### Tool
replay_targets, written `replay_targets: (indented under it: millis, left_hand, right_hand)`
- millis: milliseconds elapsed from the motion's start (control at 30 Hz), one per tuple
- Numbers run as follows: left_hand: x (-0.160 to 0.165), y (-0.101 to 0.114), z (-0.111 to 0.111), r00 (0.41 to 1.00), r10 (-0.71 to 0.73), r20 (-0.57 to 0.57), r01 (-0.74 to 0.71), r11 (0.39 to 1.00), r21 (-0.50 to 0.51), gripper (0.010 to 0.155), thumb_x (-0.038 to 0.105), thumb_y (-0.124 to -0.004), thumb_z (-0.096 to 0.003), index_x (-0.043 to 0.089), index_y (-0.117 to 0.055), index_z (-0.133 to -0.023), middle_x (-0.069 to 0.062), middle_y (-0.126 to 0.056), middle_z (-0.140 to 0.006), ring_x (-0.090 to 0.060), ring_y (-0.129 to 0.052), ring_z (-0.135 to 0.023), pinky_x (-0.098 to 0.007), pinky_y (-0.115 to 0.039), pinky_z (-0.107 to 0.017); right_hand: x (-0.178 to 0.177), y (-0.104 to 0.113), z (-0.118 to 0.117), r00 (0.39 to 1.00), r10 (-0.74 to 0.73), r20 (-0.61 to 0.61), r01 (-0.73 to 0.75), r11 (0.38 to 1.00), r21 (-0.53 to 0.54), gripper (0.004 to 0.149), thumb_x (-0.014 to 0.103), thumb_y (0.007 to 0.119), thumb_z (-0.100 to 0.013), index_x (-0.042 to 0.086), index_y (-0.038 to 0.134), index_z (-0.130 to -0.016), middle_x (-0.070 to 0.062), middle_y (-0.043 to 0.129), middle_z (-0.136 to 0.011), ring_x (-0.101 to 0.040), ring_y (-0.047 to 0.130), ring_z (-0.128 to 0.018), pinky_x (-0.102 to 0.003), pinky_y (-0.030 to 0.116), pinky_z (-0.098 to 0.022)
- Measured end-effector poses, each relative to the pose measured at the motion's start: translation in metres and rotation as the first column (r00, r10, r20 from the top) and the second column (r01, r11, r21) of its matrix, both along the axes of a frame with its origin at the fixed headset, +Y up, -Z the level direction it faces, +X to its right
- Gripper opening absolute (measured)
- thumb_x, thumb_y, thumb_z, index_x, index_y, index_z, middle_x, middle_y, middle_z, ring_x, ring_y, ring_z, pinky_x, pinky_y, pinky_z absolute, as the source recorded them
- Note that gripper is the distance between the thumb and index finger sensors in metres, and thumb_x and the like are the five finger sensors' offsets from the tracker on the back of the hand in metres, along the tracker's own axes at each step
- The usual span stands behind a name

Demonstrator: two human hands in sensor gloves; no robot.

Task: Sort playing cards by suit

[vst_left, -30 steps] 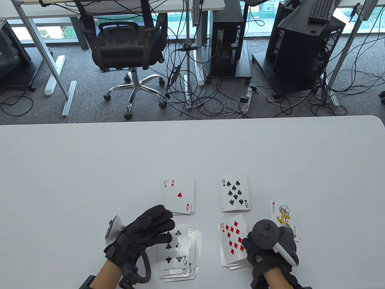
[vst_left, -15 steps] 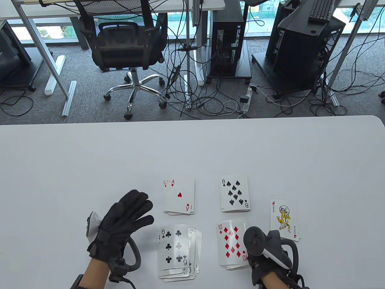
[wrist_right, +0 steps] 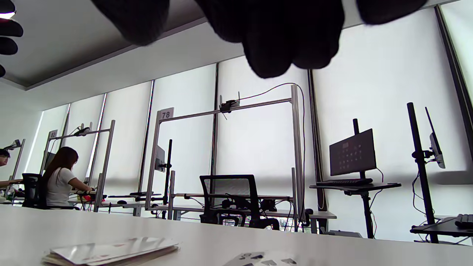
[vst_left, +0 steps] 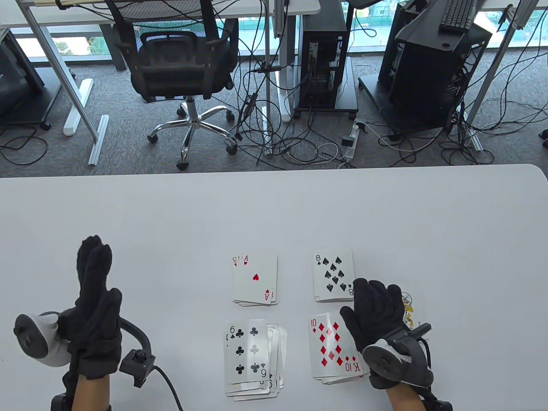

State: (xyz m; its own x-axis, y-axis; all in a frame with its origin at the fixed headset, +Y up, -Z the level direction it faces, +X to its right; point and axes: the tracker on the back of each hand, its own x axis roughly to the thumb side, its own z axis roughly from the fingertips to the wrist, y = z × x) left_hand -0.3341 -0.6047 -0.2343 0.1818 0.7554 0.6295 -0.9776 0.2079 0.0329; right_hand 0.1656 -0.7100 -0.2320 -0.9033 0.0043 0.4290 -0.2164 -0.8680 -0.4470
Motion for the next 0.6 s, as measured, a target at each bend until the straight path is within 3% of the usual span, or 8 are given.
replay_targets:
  millis: [67, 100, 200, 267, 367, 500, 600]
  left_hand:
    - [-0.003, -0.006, 0.002, 0.981, -0.159, -0.112, 0.155, 0.987, -0.041, 0.067, 0.055, -0.068, -0.0587, 0.039, -0.035, -0.115, 0.017, 0.001, -0.122, -0.012, 0.025, -0.108, -0.055, 0.021, -0.068]
    - [-0.006, -0.017, 0.0, 0.944, -0.263, -0.199, 0.252, 0.964, -0.08, 0.068, 0.056, -0.068, -0.0582, 0.04, -0.034, -0.115, 0.018, 0.003, -0.121, -0.01, 0.026, -0.107, -0.053, 0.023, -0.067]
    - [-0.012, -0.056, -0.008, 0.839, -0.462, -0.289, 0.41, 0.884, -0.224, 0.069, 0.058, -0.067, -0.0578, 0.044, -0.03, -0.114, 0.021, 0.009, -0.118, -0.005, 0.031, -0.103, -0.05, 0.026, -0.064]
    - [-0.015, -0.094, -0.014, 0.811, -0.53, -0.248, 0.437, 0.83, -0.345, 0.069, 0.058, -0.068, -0.0564, 0.044, -0.032, -0.114, 0.022, 0.007, -0.118, -0.005, 0.03, -0.103, -0.049, 0.026, -0.063]
    - [-0.019, -0.114, -0.022, 0.797, -0.584, -0.154, 0.452, 0.746, -0.489, 0.071, 0.06, -0.066, -0.0572, 0.045, -0.027, -0.114, 0.022, 0.012, -0.115, -0.004, 0.034, -0.099, -0.049, 0.027, -0.061]
    - [-0.013, -0.115, -0.025, 0.805, -0.566, -0.177, 0.45, 0.777, -0.441, 0.07, 0.059, -0.066, -0.0571, 0.043, -0.028, -0.114, 0.021, 0.011, -0.115, -0.005, 0.032, -0.1, -0.049, 0.027, -0.061]
    - [-0.01, -0.119, -0.025, 0.795, -0.588, -0.15, 0.474, 0.755, -0.453, 0.07, 0.059, -0.065, -0.0575, 0.043, -0.028, -0.114, 0.021, 0.012, -0.115, -0.004, 0.033, -0.1, -0.049, 0.027, -0.061]
  right_hand:
    - [0.002, -0.007, -0.004, 0.998, 0.058, 0.023, -0.055, 0.99, -0.127, 0.069, 0.045, 0.059, -0.06, 0.007, 0.033, -0.112, -0.031, 0.031, -0.109, -0.061, 0.023, -0.094, -0.083, 0.026, -0.056]
    - [0.005, -0.01, -0.005, 0.997, 0.066, 0.045, -0.058, 0.985, -0.162, 0.071, 0.047, 0.059, -0.06, 0.009, 0.029, -0.112, -0.031, 0.021, -0.111, -0.061, 0.014, -0.094, -0.084, 0.021, -0.055]
    - [0.012, -0.02, -0.007, 0.995, 0.057, 0.087, -0.033, 0.966, -0.258, 0.076, 0.05, 0.059, -0.059, 0.013, 0.019, -0.112, -0.031, 0.005, -0.109, -0.062, -0.001, -0.09, -0.084, 0.011, -0.05]
    - [0.016, -0.025, -0.006, 0.991, 0.052, 0.124, -0.01, 0.95, -0.312, 0.078, 0.051, 0.059, -0.059, 0.014, 0.015, -0.112, -0.03, -0.001, -0.108, -0.061, -0.007, -0.088, -0.084, 0.006, -0.048]
    - [0.02, -0.024, -0.007, 0.985, 0.061, 0.164, -0.006, 0.949, -0.314, 0.081, 0.053, 0.061, -0.058, 0.015, 0.01, -0.111, -0.03, -0.004, -0.106, -0.061, -0.009, -0.087, -0.084, 0.005, -0.047]
    - [0.02, -0.027, -0.007, 0.987, 0.058, 0.153, -0.009, 0.953, -0.302, 0.081, 0.051, 0.061, -0.058, 0.016, 0.009, -0.109, -0.03, -0.005, -0.106, -0.059, -0.01, -0.088, -0.083, 0.004, -0.047]
    - [0.018, -0.029, -0.008, 0.988, 0.059, 0.146, -0.012, 0.953, -0.303, 0.079, 0.051, 0.059, -0.059, 0.016, 0.008, -0.109, -0.03, -0.005, -0.106, -0.058, -0.01, -0.088, -0.083, 0.004, -0.047]
